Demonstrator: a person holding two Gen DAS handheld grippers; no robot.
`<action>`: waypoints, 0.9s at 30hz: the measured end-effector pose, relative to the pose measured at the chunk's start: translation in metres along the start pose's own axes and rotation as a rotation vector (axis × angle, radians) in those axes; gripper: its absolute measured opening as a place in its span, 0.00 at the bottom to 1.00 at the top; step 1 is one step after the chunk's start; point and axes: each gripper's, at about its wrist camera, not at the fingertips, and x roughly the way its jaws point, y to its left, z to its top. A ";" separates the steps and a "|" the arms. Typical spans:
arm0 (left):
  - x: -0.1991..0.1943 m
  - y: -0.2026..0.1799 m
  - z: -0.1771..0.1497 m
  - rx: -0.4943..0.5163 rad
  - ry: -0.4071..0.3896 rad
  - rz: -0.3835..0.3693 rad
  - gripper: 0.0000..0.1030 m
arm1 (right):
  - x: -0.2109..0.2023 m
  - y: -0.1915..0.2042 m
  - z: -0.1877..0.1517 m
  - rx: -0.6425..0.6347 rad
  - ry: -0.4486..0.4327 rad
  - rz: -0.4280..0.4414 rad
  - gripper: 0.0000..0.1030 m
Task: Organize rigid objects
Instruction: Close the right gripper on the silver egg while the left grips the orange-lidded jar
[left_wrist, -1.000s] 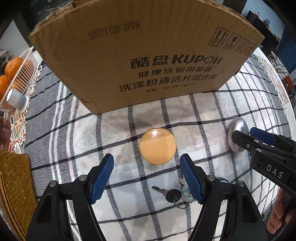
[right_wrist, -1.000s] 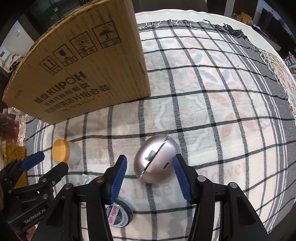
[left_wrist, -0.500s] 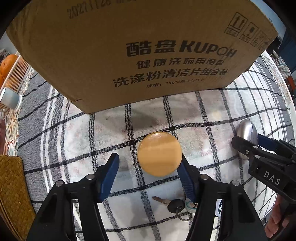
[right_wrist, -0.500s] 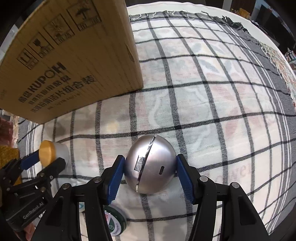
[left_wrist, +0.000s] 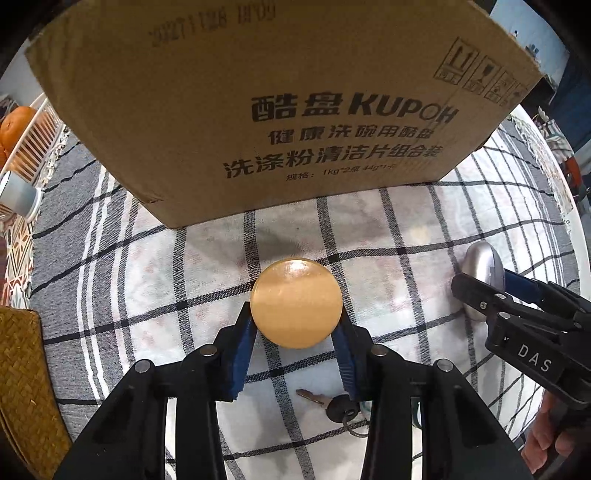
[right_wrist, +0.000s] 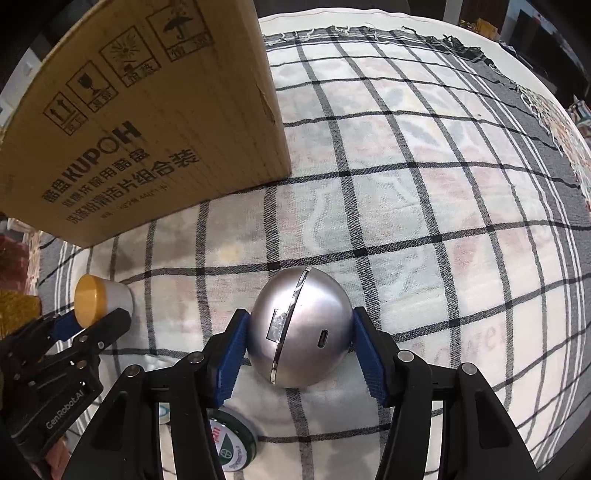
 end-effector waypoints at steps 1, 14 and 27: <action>-0.003 0.000 0.000 -0.002 -0.006 -0.001 0.38 | -0.004 0.000 0.001 -0.002 -0.002 0.002 0.55; -0.049 0.001 -0.006 -0.006 -0.088 -0.020 0.38 | -0.046 0.012 0.002 -0.036 -0.071 0.009 0.55; -0.097 0.003 -0.003 0.003 -0.197 -0.020 0.38 | -0.086 0.031 0.005 -0.072 -0.166 0.037 0.55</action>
